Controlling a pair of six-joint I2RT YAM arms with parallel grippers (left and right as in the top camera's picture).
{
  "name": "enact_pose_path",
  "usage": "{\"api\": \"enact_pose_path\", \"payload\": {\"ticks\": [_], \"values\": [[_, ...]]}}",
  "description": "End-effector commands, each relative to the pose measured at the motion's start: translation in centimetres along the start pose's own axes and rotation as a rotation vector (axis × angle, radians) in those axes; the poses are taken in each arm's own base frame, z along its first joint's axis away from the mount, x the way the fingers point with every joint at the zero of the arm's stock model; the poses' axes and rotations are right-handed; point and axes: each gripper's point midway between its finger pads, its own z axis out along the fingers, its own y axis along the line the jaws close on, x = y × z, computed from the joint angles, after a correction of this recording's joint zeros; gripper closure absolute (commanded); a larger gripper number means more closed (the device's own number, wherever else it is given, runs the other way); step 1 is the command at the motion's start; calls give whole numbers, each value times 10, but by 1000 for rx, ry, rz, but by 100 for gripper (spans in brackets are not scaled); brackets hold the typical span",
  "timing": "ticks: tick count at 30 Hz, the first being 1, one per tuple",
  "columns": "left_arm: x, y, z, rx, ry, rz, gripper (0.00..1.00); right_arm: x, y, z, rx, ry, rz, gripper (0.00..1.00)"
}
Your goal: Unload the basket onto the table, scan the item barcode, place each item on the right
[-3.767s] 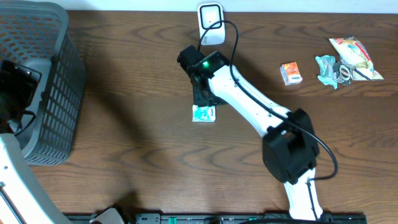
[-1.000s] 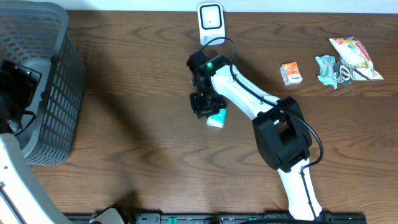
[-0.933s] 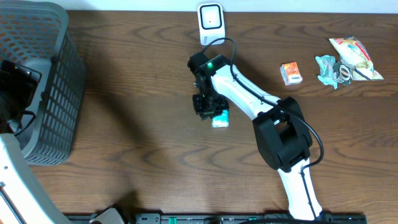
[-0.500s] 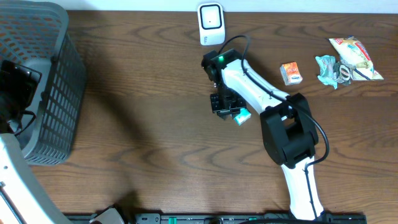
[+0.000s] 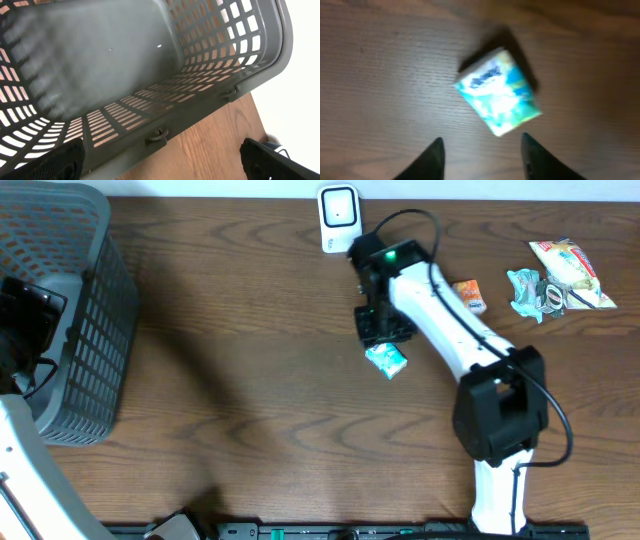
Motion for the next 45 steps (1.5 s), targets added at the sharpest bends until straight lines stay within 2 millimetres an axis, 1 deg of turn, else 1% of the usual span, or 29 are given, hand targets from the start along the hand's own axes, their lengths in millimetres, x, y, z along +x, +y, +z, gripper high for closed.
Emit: {"api": "enact_pose_path", "payload": {"ticks": [1, 3, 4, 5, 6, 7, 10, 12, 15, 17, 18, 20, 25, 26, 29, 35, 39, 45], "values": [[-3, -1, -5, 5, -18, -9, 2, -9, -28, -5, 15, -18, -74, 44], [-3, -1, -5, 5, -18, -9, 2, -11, -43, -5, 16, -14, -72, 26], [-3, -1, -5, 5, -18, -9, 2, -11, -50, -5, 21, -9, -64, 23], [-3, -1, -5, 5, -18, -9, 2, -11, -57, -5, 30, -9, -53, 23], [-3, -1, -5, 5, -18, -9, 2, -13, -66, -5, 43, -10, -36, 20], [-3, -1, -5, 5, -18, -9, 2, -13, -70, -5, 45, -10, -26, 17], [-3, -1, -5, 5, -18, -9, 2, -14, -82, -4, 45, -10, 5, 17], [-3, -1, -5, 5, -18, -9, 2, -16, -92, -4, 48, -12, 12, 14], [-3, -1, -5, 5, -18, -9, 2, -17, -100, -4, 51, -11, -59, 18], [-3, -1, -5, 5, -18, -9, 2, -18, -102, -3, 50, -12, -114, 20], [-3, -1, -5, 5, -18, -9, 2, -18, -102, -3, 46, -10, -129, 20], [-3, -1, -5, 5, -18, -9, 2, -17, -94, -2, -2, -8, -181, 21], [-3, -1, -5, 5, -18, -9, 2, -15, -56, -6, -226, -32, -321, 21], [-3, -1, -5, 5, -18, -9, 2, -14, -53, -6, -242, -34, -334, 21], [-3, -1, -5, 5, -18, -9, 2, -15, -52, -3, -248, -32, -340, 22], [-3, -1, -5, 5, -18, -9, 2, -13, -52, 14, -273, -16, -326, 22], [-3, -1, -5, 5, -18, -9, 2, -8, -48, 29, -344, -13, -307, 29], [-3, -1, -5, 5, -18, -9, 2, 0, -30, 54, -471, -29, -295, 40]]}}
